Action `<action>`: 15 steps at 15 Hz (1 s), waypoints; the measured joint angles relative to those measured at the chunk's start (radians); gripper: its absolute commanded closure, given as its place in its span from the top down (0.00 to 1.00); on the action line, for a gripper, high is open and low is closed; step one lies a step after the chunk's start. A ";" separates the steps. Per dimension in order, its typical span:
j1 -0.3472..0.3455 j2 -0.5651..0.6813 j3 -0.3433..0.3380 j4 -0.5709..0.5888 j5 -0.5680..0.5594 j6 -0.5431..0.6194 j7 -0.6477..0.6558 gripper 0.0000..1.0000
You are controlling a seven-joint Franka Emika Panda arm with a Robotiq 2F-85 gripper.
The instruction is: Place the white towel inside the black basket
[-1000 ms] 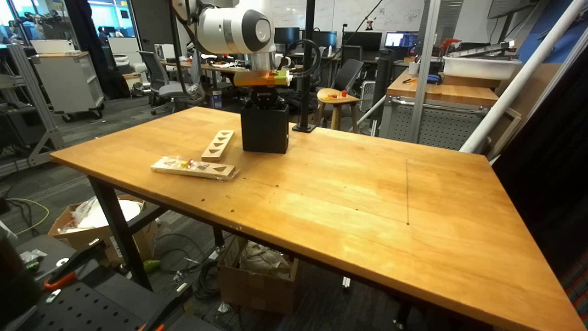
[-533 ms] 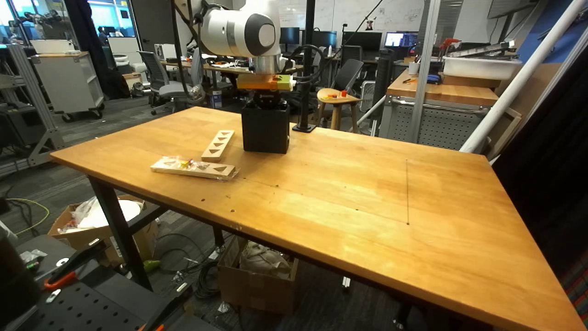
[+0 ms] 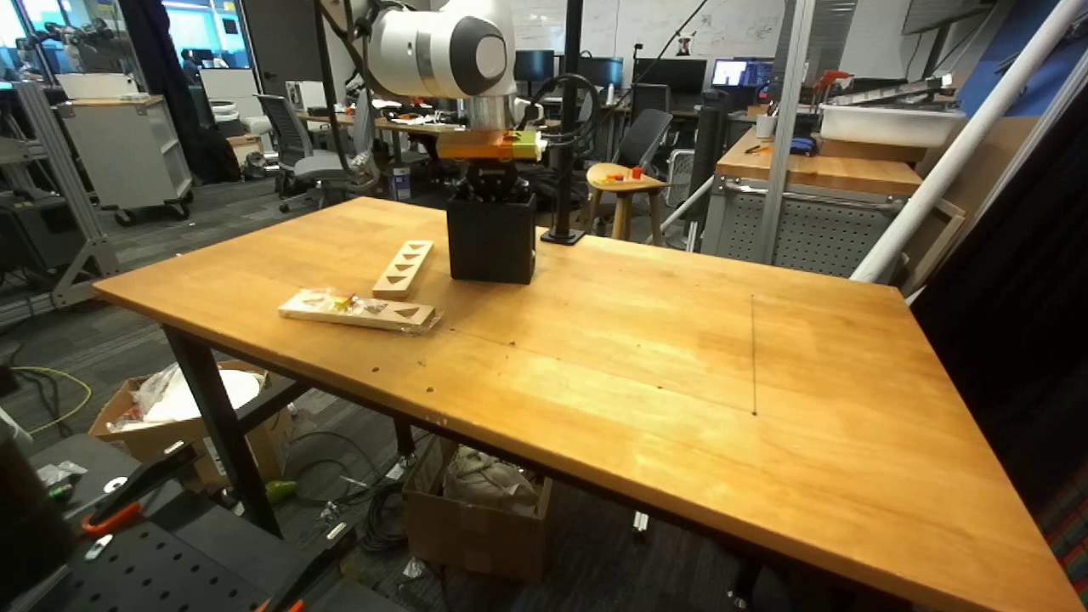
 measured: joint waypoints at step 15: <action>-0.010 -0.204 -0.028 -0.056 -0.043 -0.084 0.000 0.28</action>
